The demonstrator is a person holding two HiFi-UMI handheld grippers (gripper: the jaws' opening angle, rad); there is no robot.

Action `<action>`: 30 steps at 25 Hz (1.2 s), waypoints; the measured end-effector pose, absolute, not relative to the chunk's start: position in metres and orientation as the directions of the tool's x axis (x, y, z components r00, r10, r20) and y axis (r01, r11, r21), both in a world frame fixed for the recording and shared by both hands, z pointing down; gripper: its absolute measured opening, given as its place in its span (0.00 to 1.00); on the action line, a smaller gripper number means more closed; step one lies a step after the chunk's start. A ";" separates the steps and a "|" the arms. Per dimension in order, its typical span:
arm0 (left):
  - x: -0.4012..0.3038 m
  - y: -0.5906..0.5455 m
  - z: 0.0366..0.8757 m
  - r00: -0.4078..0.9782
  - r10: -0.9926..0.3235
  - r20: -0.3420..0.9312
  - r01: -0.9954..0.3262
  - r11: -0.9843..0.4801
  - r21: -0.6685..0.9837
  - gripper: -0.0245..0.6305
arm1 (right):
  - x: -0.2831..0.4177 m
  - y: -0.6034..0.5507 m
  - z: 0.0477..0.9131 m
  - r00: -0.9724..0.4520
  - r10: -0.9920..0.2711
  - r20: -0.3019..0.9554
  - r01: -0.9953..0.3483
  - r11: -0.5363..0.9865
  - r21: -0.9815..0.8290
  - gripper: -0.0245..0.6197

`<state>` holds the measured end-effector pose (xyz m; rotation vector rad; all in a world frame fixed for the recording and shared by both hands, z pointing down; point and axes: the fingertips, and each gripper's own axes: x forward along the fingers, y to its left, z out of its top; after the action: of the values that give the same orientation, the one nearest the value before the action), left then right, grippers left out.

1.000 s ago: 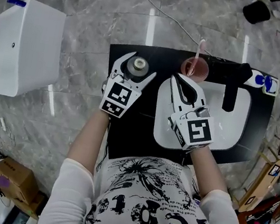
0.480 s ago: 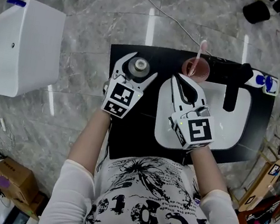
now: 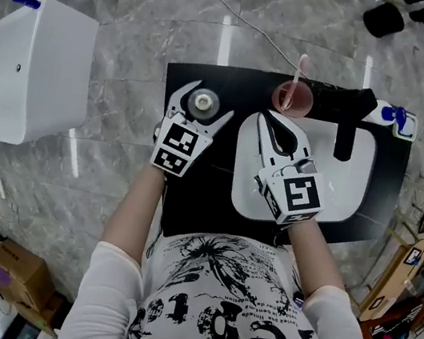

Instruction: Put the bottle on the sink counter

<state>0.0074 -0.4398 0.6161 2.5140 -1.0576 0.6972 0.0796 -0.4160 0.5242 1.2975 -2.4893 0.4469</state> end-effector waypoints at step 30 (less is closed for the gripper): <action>0.074 -0.264 0.345 0.617 -0.777 0.123 -0.782 -0.623 -0.014 0.20 | 0.174 -0.260 0.373 -0.596 -0.769 0.232 -0.794 0.607 -0.030 0.06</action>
<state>0.0738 -0.2639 0.3453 2.7882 -1.3455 0.1816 0.1744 -0.2601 0.3734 1.2982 -2.6361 0.1929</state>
